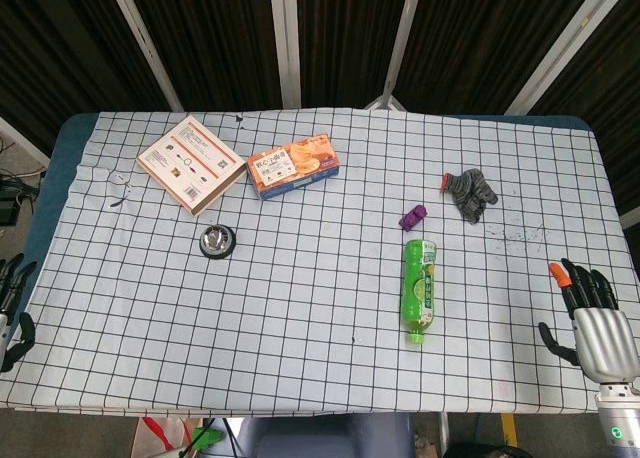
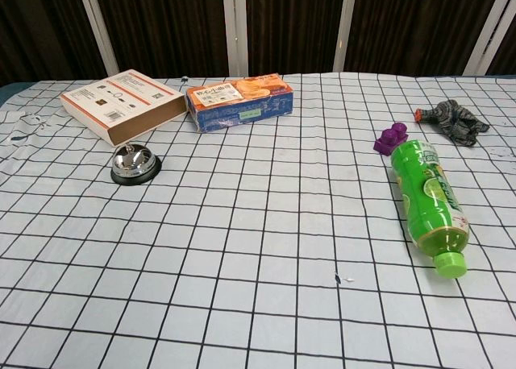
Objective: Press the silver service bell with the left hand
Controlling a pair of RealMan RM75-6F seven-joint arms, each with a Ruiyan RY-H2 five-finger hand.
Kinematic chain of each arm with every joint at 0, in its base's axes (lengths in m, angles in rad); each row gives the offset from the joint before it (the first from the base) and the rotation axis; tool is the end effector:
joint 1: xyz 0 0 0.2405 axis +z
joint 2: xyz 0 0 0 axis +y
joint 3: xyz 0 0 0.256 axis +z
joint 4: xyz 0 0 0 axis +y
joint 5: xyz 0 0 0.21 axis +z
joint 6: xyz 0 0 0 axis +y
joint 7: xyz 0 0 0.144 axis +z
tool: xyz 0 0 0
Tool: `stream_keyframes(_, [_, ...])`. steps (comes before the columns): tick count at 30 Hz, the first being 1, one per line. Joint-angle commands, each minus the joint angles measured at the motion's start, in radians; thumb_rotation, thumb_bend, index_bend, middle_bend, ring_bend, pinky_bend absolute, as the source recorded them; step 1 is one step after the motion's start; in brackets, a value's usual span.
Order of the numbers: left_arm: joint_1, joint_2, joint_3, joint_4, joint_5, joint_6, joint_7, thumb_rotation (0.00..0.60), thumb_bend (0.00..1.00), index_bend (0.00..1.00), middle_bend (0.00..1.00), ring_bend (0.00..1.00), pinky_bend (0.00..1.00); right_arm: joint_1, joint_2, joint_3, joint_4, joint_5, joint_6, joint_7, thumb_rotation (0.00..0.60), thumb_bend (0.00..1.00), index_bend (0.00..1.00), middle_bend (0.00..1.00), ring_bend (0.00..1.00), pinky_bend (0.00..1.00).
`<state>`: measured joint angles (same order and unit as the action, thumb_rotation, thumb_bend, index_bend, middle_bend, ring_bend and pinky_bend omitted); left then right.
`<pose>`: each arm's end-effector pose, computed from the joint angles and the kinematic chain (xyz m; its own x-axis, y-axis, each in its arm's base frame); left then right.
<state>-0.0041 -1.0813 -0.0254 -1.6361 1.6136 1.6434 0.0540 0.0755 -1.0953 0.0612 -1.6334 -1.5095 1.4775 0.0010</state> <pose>-0.3001 0.1497 0.1797 0.4548 -0.1018 0.8848 0.8866 -0.0427 -0.4606 -0.3084 -0.1803 0.1647 0.3964 -0.0021 0.9181 -0.9180 -0.0119 0.3964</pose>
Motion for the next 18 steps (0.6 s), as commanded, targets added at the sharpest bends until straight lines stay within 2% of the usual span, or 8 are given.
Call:
stream_keyframes(1, [0.001, -0.004, -0.002, 0.010, 0.010, 0.011, -0.010, 0.600, 0.95, 0.00, 0.00, 0.00, 0.03, 0.000, 0.000, 0.000, 0.000, 0.000, 0.000, 0.001, 0.600, 0.39, 0.08, 0.00, 0.00, 0.00])
stream_keyframes(8, [0.002, -0.011, -0.001, 0.026, 0.031, 0.031, -0.030, 0.600, 0.95, 0.00, 0.00, 0.00, 0.03, 0.001, 0.000, -0.001, 0.002, -0.007, 0.002, 0.004, 0.600, 0.39, 0.08, 0.00, 0.00, 0.00])
stream_keyframes(18, [-0.010, -0.004, 0.009, 0.025, 0.033, -0.002, -0.054, 0.600, 0.95, 0.00, 0.00, 0.00, 0.03, 0.009, -0.004, -0.001, 0.004, -0.004, -0.013, 0.000, 0.600, 0.39, 0.08, 0.00, 0.00, 0.00])
